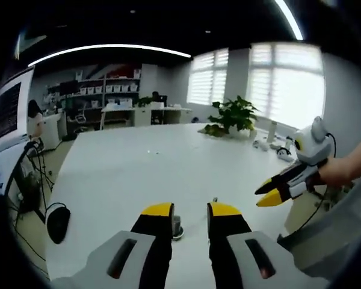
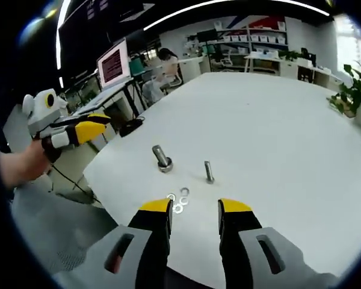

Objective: Place the washer onto the threaded stud by aligning its center hole with the stud, sliding it down to the base, and recovering from edge contact or off-axis alignment until the washer reaches the visible bottom stop.

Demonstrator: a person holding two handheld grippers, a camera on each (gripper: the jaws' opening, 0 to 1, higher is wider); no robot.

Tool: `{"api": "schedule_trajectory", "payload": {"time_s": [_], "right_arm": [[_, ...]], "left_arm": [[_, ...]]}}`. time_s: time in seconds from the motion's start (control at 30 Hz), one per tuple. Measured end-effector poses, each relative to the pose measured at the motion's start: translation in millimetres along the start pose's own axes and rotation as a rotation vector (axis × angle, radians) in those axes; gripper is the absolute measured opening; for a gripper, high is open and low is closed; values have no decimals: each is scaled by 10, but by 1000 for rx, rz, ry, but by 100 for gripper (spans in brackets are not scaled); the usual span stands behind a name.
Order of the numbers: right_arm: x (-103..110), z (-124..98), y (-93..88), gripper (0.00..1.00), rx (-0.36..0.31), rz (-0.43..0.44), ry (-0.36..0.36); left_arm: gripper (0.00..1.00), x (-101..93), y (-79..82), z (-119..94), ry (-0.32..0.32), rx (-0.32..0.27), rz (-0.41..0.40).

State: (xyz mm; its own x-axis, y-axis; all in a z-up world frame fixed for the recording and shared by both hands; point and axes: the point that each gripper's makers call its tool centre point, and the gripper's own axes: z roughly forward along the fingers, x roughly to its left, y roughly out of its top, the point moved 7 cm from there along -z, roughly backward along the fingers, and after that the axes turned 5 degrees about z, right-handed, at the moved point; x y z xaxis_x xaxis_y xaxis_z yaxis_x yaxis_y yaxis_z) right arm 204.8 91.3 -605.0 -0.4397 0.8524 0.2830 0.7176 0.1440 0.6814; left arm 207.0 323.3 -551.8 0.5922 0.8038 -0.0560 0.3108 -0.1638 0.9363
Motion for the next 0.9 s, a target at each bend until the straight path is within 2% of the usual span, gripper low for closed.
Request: {"api": "schedule_trajectory", "payload": {"time_s": [0.07,0.13,0.23,0.37,0.43,0.47,0.53,0.67,0.9], "right_arm": [[42,58,-39,27,54,-13,13],[71,115,-32,23,61,-22,22],[98,197,-26,22,82,-20,23],[163,349,-73,21,159,-36,36],[197,446,-140,21,233,-38,51],[208,505,-151,21,250,-70,48],[225,573,-162,21,268,-112,40],[244,685,-164,21,291,-103,38],[228,748,-134,21,314,-108,17]], "left_arm": [[19,-2,21,-22,2,-13,1],[20,1,36,-33,2,-26,-1],[20,26,48,-48,14,-33,7],[20,56,59,-61,31,-44,-8],[20,50,64,-66,32,-49,-2],[20,47,65,-67,31,-51,-1],[20,41,72,-77,20,-72,-5],[20,84,66,-78,26,-67,-7],[21,113,72,-94,32,-73,-22]]}}
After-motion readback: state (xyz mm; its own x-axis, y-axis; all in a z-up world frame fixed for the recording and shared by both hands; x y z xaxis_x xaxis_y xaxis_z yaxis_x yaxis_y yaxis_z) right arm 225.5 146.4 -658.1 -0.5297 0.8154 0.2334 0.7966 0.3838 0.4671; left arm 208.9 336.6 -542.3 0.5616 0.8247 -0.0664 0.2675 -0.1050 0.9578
